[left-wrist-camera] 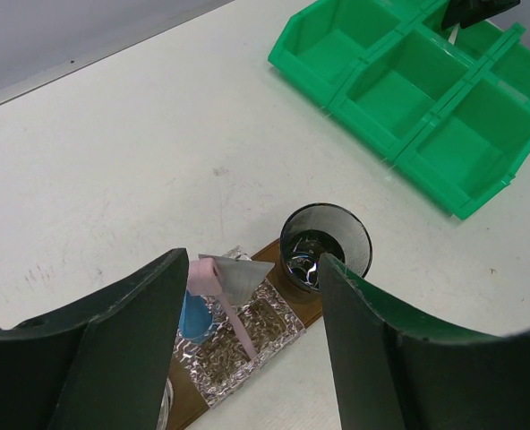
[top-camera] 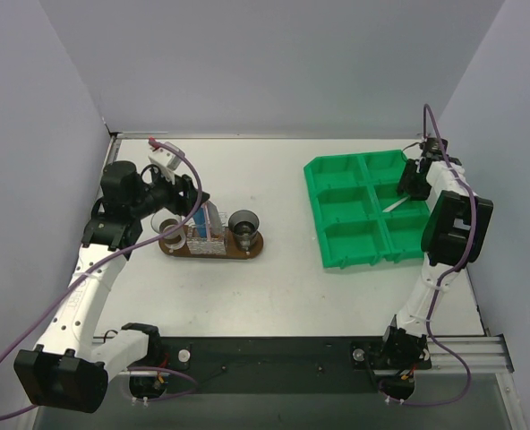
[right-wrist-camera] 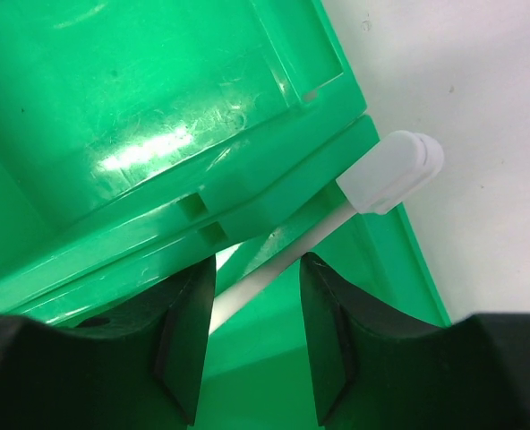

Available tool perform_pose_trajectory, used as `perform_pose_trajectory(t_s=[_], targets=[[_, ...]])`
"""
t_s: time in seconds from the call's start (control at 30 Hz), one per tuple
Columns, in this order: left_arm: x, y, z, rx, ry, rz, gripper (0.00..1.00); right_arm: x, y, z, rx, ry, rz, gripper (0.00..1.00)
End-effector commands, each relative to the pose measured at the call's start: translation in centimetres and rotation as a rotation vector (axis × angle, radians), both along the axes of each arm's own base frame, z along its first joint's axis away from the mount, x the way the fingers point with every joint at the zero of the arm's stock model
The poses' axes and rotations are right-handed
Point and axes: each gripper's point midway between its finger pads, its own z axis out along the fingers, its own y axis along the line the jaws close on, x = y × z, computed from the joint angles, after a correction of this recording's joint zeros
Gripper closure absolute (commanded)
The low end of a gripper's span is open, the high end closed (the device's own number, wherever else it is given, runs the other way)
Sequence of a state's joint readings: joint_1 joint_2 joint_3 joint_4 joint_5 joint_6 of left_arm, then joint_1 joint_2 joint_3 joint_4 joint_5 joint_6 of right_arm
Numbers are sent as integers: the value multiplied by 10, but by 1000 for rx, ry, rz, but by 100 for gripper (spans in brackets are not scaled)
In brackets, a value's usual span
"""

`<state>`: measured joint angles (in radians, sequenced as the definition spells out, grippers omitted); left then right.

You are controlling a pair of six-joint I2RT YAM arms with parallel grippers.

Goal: Prepare toiletry sets of a toothbrush and toothpaste on the tray

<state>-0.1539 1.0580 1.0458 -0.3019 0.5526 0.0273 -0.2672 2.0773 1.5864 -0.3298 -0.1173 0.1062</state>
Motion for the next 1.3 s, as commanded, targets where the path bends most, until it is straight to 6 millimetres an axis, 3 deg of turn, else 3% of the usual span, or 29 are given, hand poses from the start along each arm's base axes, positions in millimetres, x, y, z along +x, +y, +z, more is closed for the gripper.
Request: perform_pose_trajectory(t_s=[0.0, 0.53, 0.9, 1.1, 1.27], targets=[[3, 0, 14, -3, -68, -13, 30, -1, -3, 1, -26, 26, -1, 64], [-1, 0, 17, -16, -75, -17, 30, -7, 1, -4, -59, 93, 35, 66], [-3, 0, 18, -14, -80, -17, 30, -9, 3, -4, -64, 102, 48, 84], [-2, -1, 19, -16, -82, -19, 30, -6, 7, 16, -53, 46, 53, 95], [-1, -1, 18, -19, -83, -20, 30, -1, 7, 50, -73, -47, 38, 99]])
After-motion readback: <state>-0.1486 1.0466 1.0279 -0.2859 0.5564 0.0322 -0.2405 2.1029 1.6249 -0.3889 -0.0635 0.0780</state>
